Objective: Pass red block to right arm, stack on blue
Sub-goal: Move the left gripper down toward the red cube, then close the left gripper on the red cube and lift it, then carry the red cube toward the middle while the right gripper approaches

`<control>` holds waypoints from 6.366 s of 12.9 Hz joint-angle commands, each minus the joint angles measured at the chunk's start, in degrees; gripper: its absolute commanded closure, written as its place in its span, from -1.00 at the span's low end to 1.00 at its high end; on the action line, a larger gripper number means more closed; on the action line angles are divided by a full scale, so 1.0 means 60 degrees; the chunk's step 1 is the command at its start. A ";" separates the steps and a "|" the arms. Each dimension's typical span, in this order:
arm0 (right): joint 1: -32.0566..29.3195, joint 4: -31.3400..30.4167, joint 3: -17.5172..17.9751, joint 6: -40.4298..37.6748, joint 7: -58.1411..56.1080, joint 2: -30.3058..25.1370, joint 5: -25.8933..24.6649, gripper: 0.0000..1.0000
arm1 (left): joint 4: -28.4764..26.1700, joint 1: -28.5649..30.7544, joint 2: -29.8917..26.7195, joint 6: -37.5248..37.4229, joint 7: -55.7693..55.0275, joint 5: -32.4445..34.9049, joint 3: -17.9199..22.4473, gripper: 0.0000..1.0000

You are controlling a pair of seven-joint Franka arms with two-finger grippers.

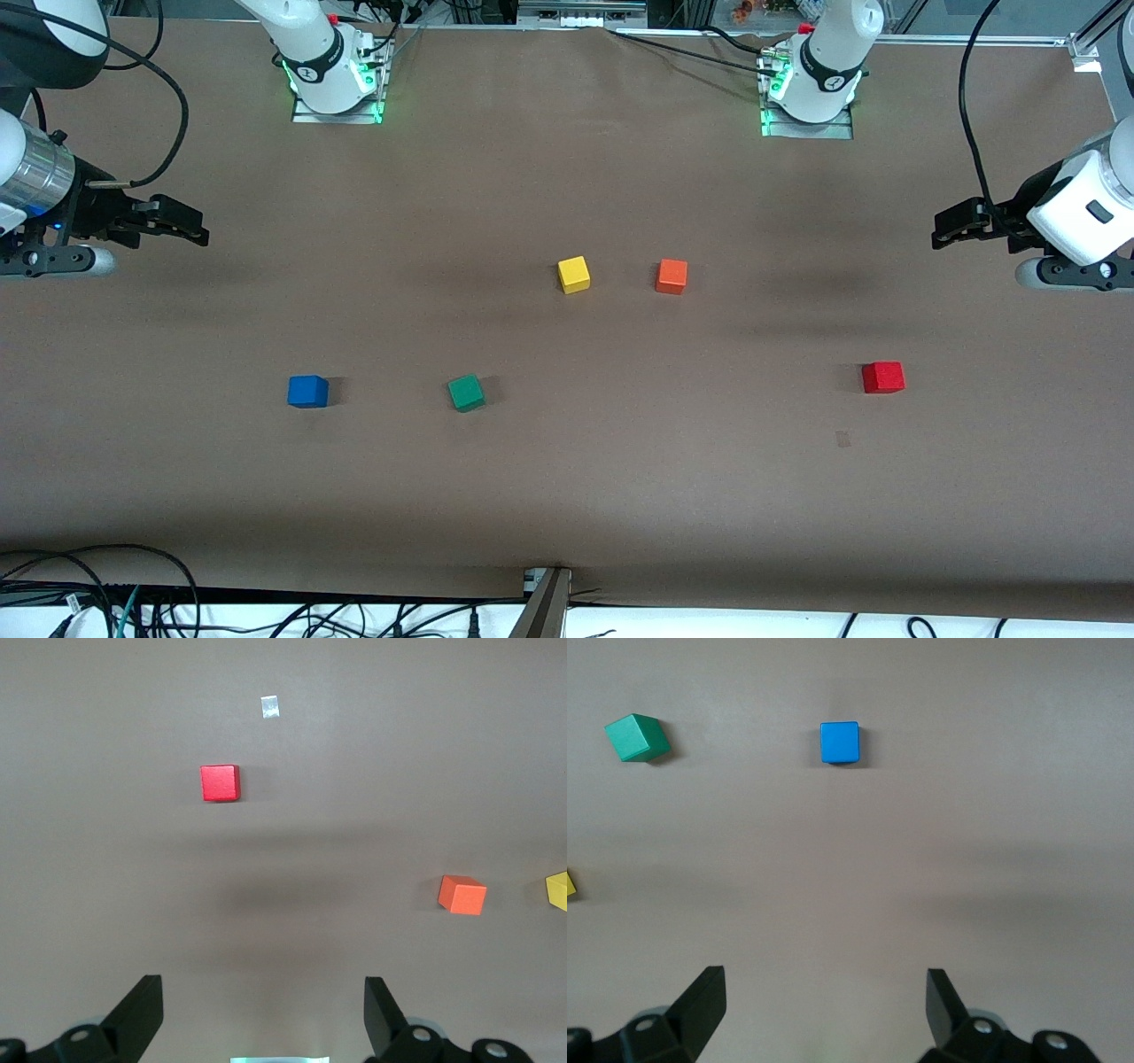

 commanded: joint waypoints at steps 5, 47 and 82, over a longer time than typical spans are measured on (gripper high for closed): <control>0.0147 -0.0089 0.0038 -0.0139 -0.0073 -0.0218 -0.0547 -1.00 | 0.0290 0.0015 0.0143 -0.0090 0.0082 -0.0096 0.0030 -1.00; 0.0147 -0.0148 0.0082 -0.0124 -0.0058 -0.0189 -0.0415 -1.00 | -0.3679 0.1362 0.4229 0.9886 0.2338 0.0461 0.0016 -1.00; -0.0161 -0.0177 -0.0079 -0.1105 -0.0161 0.1187 0.9644 -1.00 | 0.0466 0.0910 0.3395 0.3659 0.8739 -0.7753 -0.2357 1.00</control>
